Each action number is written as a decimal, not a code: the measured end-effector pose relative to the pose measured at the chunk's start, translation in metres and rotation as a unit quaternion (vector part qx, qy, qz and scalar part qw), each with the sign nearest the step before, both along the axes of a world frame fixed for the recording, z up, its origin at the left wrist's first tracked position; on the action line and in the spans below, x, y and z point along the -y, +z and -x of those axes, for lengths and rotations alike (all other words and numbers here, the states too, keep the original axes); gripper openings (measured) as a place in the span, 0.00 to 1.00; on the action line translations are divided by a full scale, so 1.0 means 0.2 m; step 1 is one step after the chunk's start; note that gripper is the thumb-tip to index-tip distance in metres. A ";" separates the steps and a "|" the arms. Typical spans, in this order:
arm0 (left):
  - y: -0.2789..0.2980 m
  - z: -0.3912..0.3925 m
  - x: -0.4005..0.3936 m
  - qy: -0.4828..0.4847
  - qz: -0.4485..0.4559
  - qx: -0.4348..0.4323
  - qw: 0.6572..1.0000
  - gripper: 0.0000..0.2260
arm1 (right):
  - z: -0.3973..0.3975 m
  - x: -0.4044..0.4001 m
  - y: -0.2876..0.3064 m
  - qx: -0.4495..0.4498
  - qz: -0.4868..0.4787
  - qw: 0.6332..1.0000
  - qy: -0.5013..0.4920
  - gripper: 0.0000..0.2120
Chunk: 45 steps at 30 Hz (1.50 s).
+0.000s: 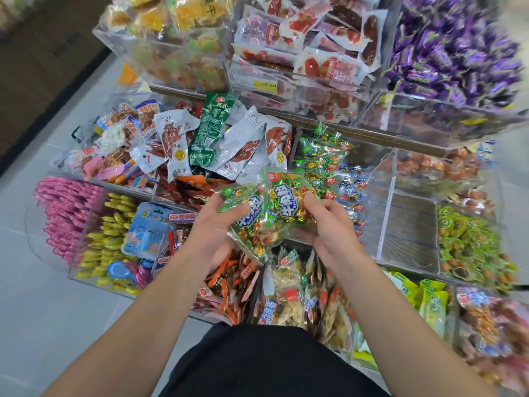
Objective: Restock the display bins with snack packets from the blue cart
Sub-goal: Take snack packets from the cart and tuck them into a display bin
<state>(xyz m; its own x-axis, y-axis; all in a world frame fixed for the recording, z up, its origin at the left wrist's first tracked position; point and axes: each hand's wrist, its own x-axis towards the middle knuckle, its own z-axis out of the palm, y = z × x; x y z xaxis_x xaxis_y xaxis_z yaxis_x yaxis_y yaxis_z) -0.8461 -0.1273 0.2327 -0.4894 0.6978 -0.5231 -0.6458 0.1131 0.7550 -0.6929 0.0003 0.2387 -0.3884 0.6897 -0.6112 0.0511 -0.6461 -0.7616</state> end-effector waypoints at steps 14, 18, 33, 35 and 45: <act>0.02 -0.02 -0.05 -0.093 0.039 -0.054 0.993 0.24 | -0.09 -0.23 0.11 0.130 -0.358 0.784 0.491 0.32; 0.00 0.02 -0.06 -0.053 0.044 -0.020 0.997 0.37 | -0.13 -0.25 0.04 0.152 -0.341 0.826 0.423 0.21; -0.08 0.13 -0.04 0.035 0.041 0.065 0.996 0.30 | -0.42 -0.29 -0.26 0.106 -0.049 0.988 -0.097 0.07; -0.07 0.13 -0.04 0.034 0.047 0.064 0.996 0.36 | -0.38 -0.28 -0.28 0.144 -0.091 0.985 -0.039 0.06; -0.09 0.12 -0.03 0.010 0.051 0.038 0.998 0.14 | -0.15 -0.29 -0.45 0.518 -0.385 0.731 0.222 0.21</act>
